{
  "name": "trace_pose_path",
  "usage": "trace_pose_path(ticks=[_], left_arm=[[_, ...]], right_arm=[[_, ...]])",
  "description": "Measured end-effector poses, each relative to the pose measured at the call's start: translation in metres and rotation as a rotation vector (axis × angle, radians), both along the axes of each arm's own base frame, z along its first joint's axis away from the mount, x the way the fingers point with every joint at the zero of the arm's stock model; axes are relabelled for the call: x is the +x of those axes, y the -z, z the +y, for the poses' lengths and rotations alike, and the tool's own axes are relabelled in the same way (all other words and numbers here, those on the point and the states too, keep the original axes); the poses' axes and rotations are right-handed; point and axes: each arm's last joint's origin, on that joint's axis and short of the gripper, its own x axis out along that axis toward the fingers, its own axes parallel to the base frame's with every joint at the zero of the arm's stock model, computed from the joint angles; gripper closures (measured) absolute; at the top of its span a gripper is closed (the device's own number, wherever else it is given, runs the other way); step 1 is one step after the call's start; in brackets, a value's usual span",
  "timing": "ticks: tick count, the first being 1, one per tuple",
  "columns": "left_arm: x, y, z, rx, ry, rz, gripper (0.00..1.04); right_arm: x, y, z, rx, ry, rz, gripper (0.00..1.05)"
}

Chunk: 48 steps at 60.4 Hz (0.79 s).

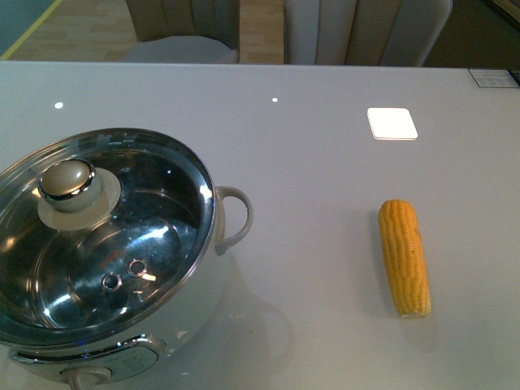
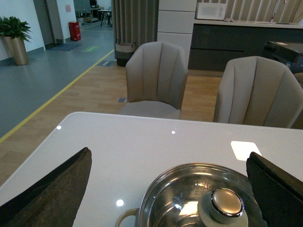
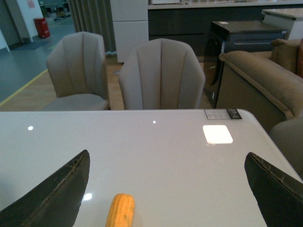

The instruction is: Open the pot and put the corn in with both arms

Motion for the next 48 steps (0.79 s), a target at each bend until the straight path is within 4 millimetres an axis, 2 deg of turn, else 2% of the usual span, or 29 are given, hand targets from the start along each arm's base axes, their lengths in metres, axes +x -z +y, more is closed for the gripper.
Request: trace_pose_path(ticks=[8, 10, 15, 17, 26, 35, 48], left_arm=[[0.000, 0.000, 0.000, -0.002, 0.003, 0.002, 0.07], [0.000, 0.001, -0.001, -0.018, 0.034, 0.059, 0.07], [0.001, -0.001, -0.005, -0.081, 0.091, 0.330, 0.07], [0.001, -0.001, -0.007, -0.083, 0.100, 0.372, 0.07], [0.012, -0.018, -0.018, -0.059, 0.142, 0.366, 0.07], [0.034, -0.026, -0.036, -0.029, 0.202, 0.363, 0.07], [0.078, -0.005, -0.062, 0.013, 0.217, 0.401, 0.07]], right_arm=[[0.000, 0.000, 0.000, 0.000, 0.000, 0.000, 0.09], [0.000, 0.000, 0.000, 0.000, 0.000, 0.000, 0.09], [0.000, 0.000, 0.000, 0.000, -0.001, 0.000, 0.09], [0.000, 0.000, 0.000, 0.000, -0.001, 0.000, 0.09], [0.000, 0.000, 0.000, 0.000, 0.000, 0.000, 0.09], [0.000, 0.000, 0.000, 0.000, 0.000, 0.000, 0.09], [0.000, 0.000, 0.000, 0.000, 0.000, 0.000, 0.09]])
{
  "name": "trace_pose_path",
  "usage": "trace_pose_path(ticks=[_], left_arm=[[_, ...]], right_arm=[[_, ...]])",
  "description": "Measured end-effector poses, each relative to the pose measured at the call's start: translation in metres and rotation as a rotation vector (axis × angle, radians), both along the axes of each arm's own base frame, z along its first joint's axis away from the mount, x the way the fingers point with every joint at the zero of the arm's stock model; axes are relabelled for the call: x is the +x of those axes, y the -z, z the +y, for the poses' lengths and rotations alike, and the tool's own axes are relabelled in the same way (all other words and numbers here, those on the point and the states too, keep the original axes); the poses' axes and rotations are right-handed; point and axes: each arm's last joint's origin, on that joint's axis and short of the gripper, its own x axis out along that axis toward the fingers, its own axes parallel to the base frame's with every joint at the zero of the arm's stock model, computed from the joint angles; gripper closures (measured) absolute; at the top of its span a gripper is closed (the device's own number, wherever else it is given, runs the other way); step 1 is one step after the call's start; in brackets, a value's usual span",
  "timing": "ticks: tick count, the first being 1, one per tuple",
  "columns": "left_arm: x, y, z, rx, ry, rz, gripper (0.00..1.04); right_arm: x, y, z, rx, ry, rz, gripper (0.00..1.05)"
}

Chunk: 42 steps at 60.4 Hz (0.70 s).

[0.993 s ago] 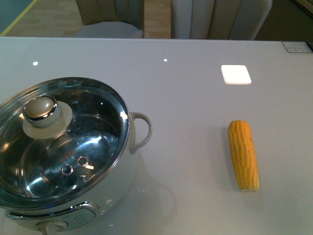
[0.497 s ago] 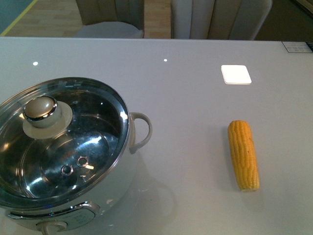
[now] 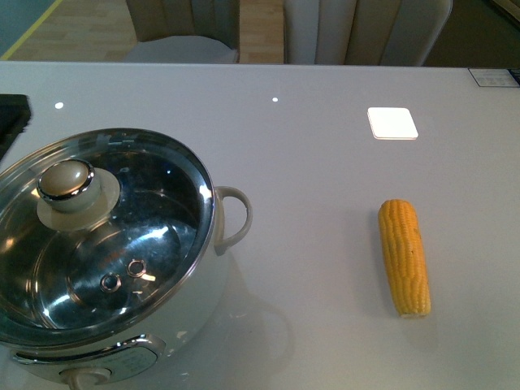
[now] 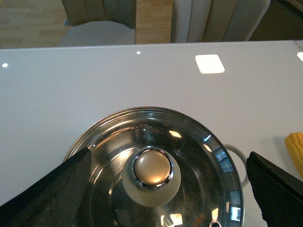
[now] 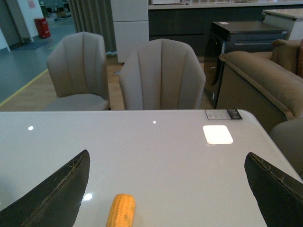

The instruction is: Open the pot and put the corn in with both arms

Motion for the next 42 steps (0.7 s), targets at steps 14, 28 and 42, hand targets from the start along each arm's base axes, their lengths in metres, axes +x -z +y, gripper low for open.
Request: trace_pose_path(ticks=[14, 28, 42], left_arm=[[0.032, 0.034, -0.010, 0.038, -0.025, 0.028, 0.07], [0.051, 0.069, -0.015, 0.071, -0.046, 0.099, 0.07], [0.057, 0.088, -0.015, 0.078, -0.070, 0.141, 0.07]], right_arm=[[0.000, 0.000, 0.000, 0.000, 0.000, 0.000, 0.09], [0.000, 0.000, 0.000, 0.000, 0.000, 0.000, 0.09], [0.000, 0.000, 0.000, 0.000, 0.000, 0.000, 0.09]])
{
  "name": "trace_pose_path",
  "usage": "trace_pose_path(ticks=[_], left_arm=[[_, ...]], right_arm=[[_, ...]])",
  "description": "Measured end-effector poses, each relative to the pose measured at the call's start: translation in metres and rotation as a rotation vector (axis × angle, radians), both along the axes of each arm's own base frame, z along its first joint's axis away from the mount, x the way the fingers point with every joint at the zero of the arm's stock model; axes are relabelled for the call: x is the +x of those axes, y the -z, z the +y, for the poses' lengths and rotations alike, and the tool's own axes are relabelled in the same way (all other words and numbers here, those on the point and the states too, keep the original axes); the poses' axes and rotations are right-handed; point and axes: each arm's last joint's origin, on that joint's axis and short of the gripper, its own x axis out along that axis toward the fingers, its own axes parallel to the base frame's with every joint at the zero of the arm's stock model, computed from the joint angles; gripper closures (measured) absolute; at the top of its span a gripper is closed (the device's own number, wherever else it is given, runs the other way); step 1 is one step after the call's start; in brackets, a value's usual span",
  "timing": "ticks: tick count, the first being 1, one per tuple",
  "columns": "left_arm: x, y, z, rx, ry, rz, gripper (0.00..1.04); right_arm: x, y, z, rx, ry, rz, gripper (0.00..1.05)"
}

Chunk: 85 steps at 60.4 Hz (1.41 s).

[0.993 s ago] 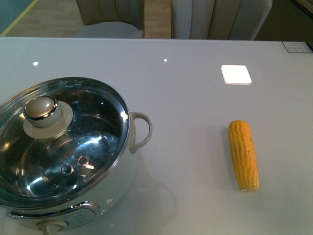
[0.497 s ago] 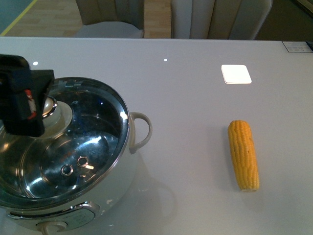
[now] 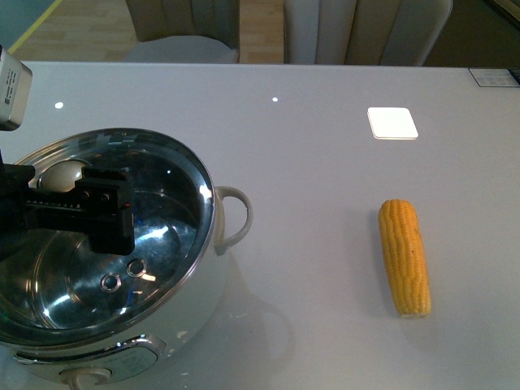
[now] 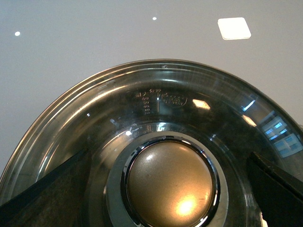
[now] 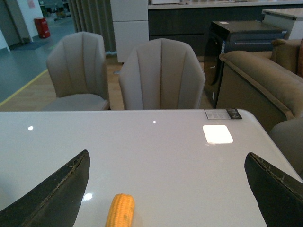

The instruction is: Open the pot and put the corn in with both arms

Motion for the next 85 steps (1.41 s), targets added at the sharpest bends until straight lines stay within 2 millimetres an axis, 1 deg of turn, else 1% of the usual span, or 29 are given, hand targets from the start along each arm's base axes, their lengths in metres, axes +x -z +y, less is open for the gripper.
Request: trace_pose_path(ticks=[10, 19, 28, 30, 31, 33, 35, 49, 58, 65, 72, 77, 85], left_arm=[[0.001, 0.004, 0.000, -0.004, -0.010, 0.010, 0.08], [0.002, 0.006, 0.000, -0.010, -0.014, 0.018, 0.16], [0.002, 0.006, -0.002, -0.015, -0.013, 0.014, 0.37], [0.002, 0.006, -0.003, -0.016, -0.010, 0.012, 0.46], [0.002, 0.006, -0.003, -0.014, -0.013, 0.011, 0.48], [0.003, 0.006, -0.003, -0.014, -0.018, 0.009, 0.54], [0.003, 0.005, -0.003, -0.012, -0.017, 0.007, 0.58], [0.003, 0.004, -0.003, -0.005, -0.018, 0.004, 0.59], [0.002, 0.001, -0.003, 0.004, -0.015, 0.008, 0.59], [0.001, -0.006, -0.002, 0.010, -0.011, 0.001, 0.60], [0.001, -0.019, -0.001, 0.008, -0.012, -0.027, 0.60], [0.004, -0.032, 0.000, 0.002, -0.017, -0.063, 0.60], [0.013, -0.059, 0.005, -0.021, -0.032, -0.139, 0.60]], right_arm=[[0.000, 0.000, 0.000, 0.000, 0.000, 0.000, 0.09], [0.000, 0.000, 0.000, 0.000, 0.000, 0.000, 0.09], [0.000, 0.000, 0.000, 0.000, 0.000, 0.000, 0.09], [0.000, 0.000, 0.000, 0.000, 0.000, 0.000, 0.09], [0.000, 0.000, 0.000, 0.000, 0.000, 0.000, 0.09], [0.000, 0.000, 0.000, 0.000, 0.000, 0.000, 0.09], [0.000, 0.000, 0.000, 0.000, 0.000, 0.000, 0.09], [0.000, 0.000, 0.000, 0.000, 0.000, 0.000, 0.09], [0.000, 0.000, 0.000, 0.000, 0.000, 0.000, 0.09], [0.000, 0.000, 0.000, 0.000, 0.000, 0.000, 0.09], [0.000, 0.000, 0.000, 0.000, 0.000, 0.000, 0.09], [0.000, 0.000, 0.000, 0.000, 0.000, 0.000, 0.09], [0.000, 0.000, 0.000, 0.000, 0.000, 0.000, 0.09]])
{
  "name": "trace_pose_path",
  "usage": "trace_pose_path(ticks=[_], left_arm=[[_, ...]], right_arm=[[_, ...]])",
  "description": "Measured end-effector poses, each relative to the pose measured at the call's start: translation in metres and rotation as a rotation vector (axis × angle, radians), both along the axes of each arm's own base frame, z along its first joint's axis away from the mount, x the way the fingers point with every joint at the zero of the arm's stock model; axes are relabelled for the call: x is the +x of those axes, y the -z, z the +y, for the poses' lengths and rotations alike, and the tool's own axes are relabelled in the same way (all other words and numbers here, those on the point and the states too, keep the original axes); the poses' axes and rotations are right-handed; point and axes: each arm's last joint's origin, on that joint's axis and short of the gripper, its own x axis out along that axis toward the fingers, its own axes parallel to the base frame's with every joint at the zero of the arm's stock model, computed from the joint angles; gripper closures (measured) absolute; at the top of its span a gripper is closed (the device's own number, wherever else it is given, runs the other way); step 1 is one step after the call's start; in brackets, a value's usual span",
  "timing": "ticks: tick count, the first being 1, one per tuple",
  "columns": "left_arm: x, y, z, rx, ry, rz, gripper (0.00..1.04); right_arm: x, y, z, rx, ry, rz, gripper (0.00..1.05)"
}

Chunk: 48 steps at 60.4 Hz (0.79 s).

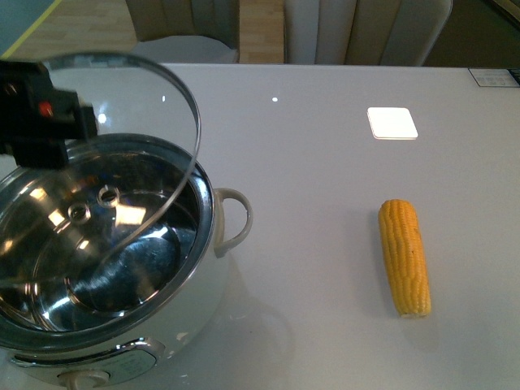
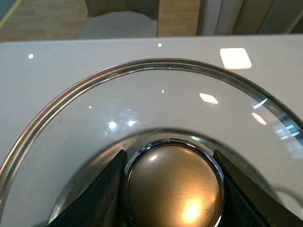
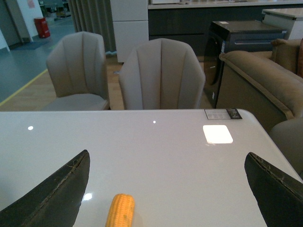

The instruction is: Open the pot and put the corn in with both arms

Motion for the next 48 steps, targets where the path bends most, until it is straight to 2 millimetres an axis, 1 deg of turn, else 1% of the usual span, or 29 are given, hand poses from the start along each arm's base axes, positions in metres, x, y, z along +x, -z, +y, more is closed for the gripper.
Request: trace_pose_path(ticks=[6, 14, 20, 26, 27, 32, 35, 36, 38, 41, 43, 48], left_arm=[[0.005, -0.019, 0.009, -0.018, -0.019, -0.060, 0.60], [0.008, -0.037, 0.033, -0.025, -0.062, -0.127, 0.60], [0.010, -0.043, 0.059, -0.010, -0.115, -0.163, 0.60], [0.010, -0.045, 0.092, 0.015, -0.175, -0.204, 0.60], [0.009, -0.045, 0.100, 0.019, -0.191, -0.212, 0.60], [0.008, -0.041, 0.129, 0.037, -0.253, -0.226, 0.60], [0.006, -0.035, 0.150, 0.051, -0.303, -0.229, 0.60], [0.005, -0.033, 0.154, 0.054, -0.313, -0.227, 0.60], [0.003, -0.026, 0.171, 0.069, -0.354, -0.220, 0.60], [0.000, -0.018, 0.187, 0.080, -0.395, -0.210, 0.60], [-0.003, -0.008, 0.201, 0.084, -0.431, -0.193, 0.60], [-0.010, 0.011, 0.223, 0.079, -0.497, -0.157, 0.60]], right_arm=[[0.000, 0.000, 0.000, 0.000, 0.000, 0.000, 0.09], [0.000, 0.000, 0.000, 0.000, 0.000, 0.000, 0.09], [0.000, 0.000, 0.000, 0.000, 0.000, 0.000, 0.09], [0.000, 0.000, 0.000, 0.000, 0.000, 0.000, 0.09], [0.000, 0.000, 0.000, 0.000, 0.000, 0.000, 0.09], [0.000, 0.000, 0.000, 0.000, 0.000, 0.000, 0.09], [0.000, 0.000, 0.000, 0.000, 0.000, 0.000, 0.09], [0.000, 0.000, 0.000, 0.000, 0.000, 0.000, 0.09], [0.000, 0.000, 0.000, 0.000, 0.000, 0.000, 0.09], [0.000, 0.000, 0.000, 0.000, 0.000, 0.000, 0.09], [0.000, 0.000, 0.000, 0.000, 0.000, 0.000, 0.09], [0.000, 0.000, 0.000, 0.000, 0.000, 0.000, 0.09]])
